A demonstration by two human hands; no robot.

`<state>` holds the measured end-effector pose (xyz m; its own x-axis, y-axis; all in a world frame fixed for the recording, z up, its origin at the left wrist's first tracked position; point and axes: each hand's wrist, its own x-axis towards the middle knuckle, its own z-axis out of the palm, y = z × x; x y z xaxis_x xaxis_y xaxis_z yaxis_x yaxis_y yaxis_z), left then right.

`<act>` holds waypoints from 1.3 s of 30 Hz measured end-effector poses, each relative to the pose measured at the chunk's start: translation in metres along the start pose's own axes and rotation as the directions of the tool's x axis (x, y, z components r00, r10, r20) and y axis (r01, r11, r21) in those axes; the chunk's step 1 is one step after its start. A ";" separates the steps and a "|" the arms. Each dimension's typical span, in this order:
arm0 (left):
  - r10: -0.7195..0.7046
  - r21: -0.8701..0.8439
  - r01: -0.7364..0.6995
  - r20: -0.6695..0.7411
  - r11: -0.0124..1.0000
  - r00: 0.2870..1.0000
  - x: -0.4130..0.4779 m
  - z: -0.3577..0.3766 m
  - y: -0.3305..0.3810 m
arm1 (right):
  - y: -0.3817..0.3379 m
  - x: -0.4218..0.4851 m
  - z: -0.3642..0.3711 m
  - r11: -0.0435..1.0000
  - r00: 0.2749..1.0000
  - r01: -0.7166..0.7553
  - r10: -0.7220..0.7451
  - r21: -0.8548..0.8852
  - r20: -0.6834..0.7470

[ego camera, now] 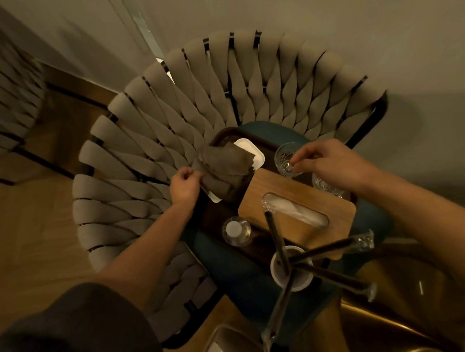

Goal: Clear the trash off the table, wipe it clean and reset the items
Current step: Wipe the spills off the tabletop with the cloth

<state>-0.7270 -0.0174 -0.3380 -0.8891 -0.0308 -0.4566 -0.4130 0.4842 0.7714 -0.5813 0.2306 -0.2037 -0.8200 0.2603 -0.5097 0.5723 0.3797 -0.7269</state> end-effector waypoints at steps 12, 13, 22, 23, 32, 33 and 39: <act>0.227 -0.385 -0.150 0.161 0.911 0.961 -0.068 -0.032 0.118 | -0.030 -0.027 -0.002 0.981 0.969 0.161 -0.136 0.109 -0.204; 0.259 -0.392 -0.157 0.222 0.906 0.940 -0.081 -0.032 0.129 | -0.036 -0.030 -0.001 0.973 0.957 0.195 -0.161 0.126 -0.240; 0.432 -0.322 -0.293 0.578 0.900 0.693 -0.237 -0.001 0.214 | -0.077 -0.115 -0.021 0.395 0.982 0.146 0.049 0.907 -0.180; 0.408 -0.285 -0.292 0.625 0.913 0.665 -0.255 0.003 0.217 | -0.070 -0.132 -0.027 0.286 0.982 0.130 0.098 0.949 -0.164; 0.252 -0.122 -0.354 0.903 0.927 0.348 -0.477 0.016 0.169 | 0.039 -0.339 -0.035 -0.112 0.896 0.105 0.442 0.988 -0.046; 0.256 -0.131 -0.368 0.914 0.921 0.315 -0.501 0.014 0.154 | 0.053 -0.369 -0.030 -0.110 0.881 0.121 0.470 0.987 -0.055; 0.287 -0.062 -0.408 0.806 0.911 0.518 -0.576 0.017 0.063 | 0.139 -0.536 -0.013 0.011 0.800 0.291 0.545 0.957 -0.249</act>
<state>-0.2376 0.0455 -0.0336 -0.4204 0.8274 -0.3724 -0.0251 0.3996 0.9163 -0.0624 0.1557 -0.0259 -0.3452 0.6367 -0.6895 -0.2280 -0.7696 -0.5964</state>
